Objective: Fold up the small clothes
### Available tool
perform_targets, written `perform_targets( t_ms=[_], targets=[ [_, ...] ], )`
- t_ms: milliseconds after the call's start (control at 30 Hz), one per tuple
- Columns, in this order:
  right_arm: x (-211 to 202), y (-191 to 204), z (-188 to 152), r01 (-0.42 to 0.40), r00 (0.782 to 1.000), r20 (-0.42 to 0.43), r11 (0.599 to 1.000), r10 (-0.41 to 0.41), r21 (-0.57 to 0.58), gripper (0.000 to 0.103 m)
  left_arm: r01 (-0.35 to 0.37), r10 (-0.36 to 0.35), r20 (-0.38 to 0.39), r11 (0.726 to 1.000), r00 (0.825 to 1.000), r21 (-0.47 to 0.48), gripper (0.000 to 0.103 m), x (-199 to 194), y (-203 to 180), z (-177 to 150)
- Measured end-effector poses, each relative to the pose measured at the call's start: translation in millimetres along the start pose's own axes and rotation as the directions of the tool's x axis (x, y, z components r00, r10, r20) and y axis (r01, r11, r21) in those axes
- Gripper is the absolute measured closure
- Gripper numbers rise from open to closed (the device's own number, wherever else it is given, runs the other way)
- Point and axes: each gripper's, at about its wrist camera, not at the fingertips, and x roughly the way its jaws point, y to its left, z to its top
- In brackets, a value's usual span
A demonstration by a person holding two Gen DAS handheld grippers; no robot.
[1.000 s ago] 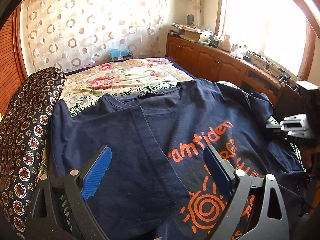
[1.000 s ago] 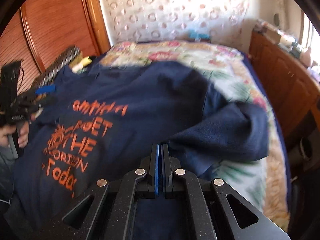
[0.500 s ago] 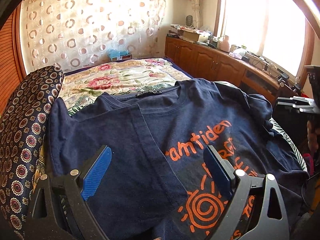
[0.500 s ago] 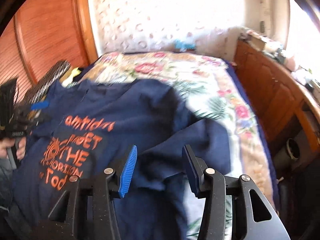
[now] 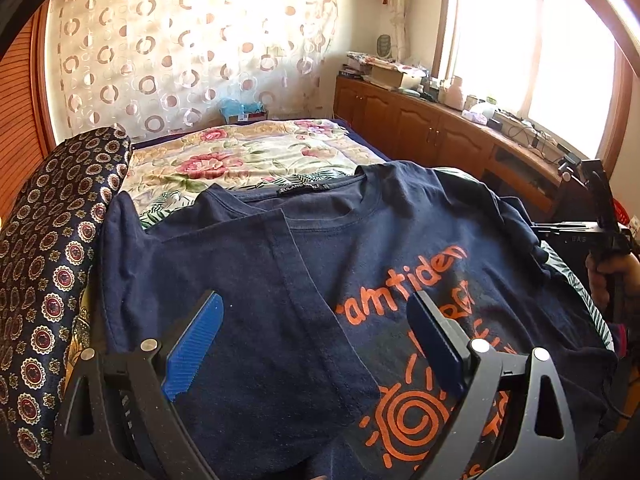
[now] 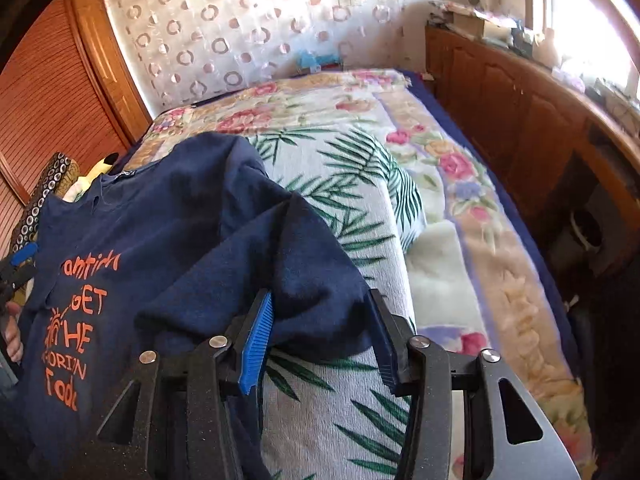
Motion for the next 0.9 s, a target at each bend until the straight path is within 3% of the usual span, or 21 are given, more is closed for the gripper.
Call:
perform_targets(
  t_ms=[33,67,233,333,600,633,733,900],
  targets=[
    [-1.6,-0.7,1.7,-0.012,1.0,0.003,1.0,0.012,-0.007,0.09,0.0,0.0,0.0,1.0,1.0,-0.002,0.009,0.0,0.4,0.0],
    [-3.5,1.8,3.1,-0.014,1.0,0.008,1.0,0.014,-0.022,0.094,0.0,0.0,0.0,1.0,1.0,-0.003,0.009,0.0,0.6,-0.1],
    [-36.3,21.6,12.8,-0.024,0.996,0.086,0.995,0.032,-0.094,0.094,-0.002,0.002,0.004,1.0,1.0,0.004,0.009,-1.5,-0.5,-0.7],
    [-54.2,43.2,26.1,-0.087,0.986,0.13,0.986,0.106,-0.141,0.094,-0.004,0.004,0.01,1.0,1.0,-0.001,0.009,-2.5,0.4,-0.4],
    [-30.0,108.1,51.8,-0.198,0.97,0.094,0.951,0.225,-0.239,0.094,-0.003,0.004,0.02,0.999,1.0,-0.032,0.009,-4.7,9.5,-1.1],
    [-25.4,114.3,52.8,-0.208,0.967,0.093,0.948,0.236,-0.241,0.089,-0.002,0.003,0.021,0.999,1.0,-0.034,0.009,-5.3,9.8,-1.5],
    [-12.4,118.4,51.0,-0.216,0.968,0.074,0.946,0.24,-0.241,0.056,-0.003,0.004,0.022,0.999,1.0,-0.033,0.009,-5.6,10.1,-1.3],
    [-2.7,107.3,49.4,-0.141,0.985,0.063,0.964,0.159,-0.227,0.056,-0.007,0.008,0.02,0.999,1.0,-0.032,0.009,-3.4,9.2,-1.5]
  ],
)
